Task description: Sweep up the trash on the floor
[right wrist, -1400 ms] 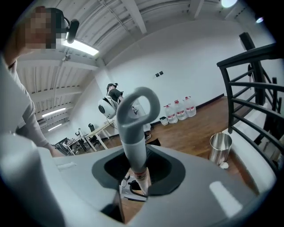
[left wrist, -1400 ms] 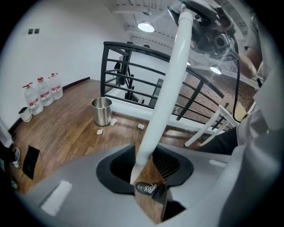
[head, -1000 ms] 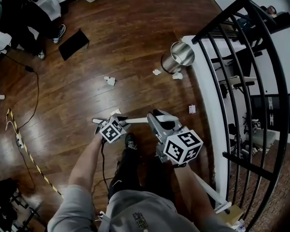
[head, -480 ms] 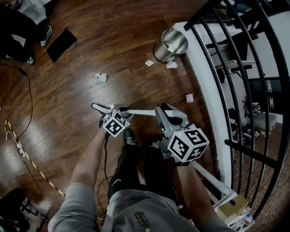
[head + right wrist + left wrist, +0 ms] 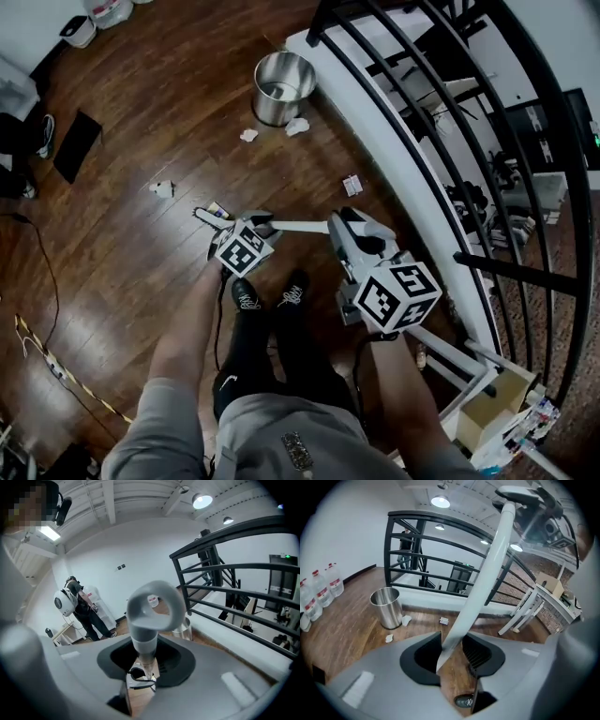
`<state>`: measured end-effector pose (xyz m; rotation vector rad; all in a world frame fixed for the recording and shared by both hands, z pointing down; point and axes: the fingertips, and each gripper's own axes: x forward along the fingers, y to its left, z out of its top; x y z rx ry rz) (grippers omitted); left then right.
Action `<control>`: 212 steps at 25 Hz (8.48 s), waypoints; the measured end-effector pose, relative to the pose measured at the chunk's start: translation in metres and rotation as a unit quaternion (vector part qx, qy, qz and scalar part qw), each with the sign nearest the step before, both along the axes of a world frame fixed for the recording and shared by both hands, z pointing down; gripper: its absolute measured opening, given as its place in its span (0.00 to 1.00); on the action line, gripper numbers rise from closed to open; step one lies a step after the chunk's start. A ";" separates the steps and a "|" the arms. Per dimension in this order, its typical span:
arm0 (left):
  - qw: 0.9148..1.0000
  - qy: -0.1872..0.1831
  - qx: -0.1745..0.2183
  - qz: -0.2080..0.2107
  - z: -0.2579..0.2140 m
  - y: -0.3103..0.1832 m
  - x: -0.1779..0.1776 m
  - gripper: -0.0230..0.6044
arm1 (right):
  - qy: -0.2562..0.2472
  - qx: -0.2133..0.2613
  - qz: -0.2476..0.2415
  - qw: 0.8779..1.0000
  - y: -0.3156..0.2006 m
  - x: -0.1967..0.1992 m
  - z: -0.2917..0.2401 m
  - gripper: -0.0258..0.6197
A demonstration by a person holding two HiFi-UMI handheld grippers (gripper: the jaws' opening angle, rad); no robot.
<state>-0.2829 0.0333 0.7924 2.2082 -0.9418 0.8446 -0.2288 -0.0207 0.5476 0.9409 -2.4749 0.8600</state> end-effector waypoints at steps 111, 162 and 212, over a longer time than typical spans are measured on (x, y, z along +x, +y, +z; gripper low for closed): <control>0.929 -0.055 -0.025 0.366 -0.001 -0.243 -0.013 0.25 | -0.036 -0.025 0.289 0.956 -0.207 0.018 0.004 0.18; 0.846 -0.054 0.008 0.530 -0.027 -0.299 0.257 0.25 | -0.048 0.005 0.479 0.876 -0.223 0.287 -0.021 0.18; 0.773 -0.051 0.000 0.632 0.012 -0.317 0.326 0.27 | -0.007 -0.021 0.578 0.816 -0.213 0.347 0.023 0.18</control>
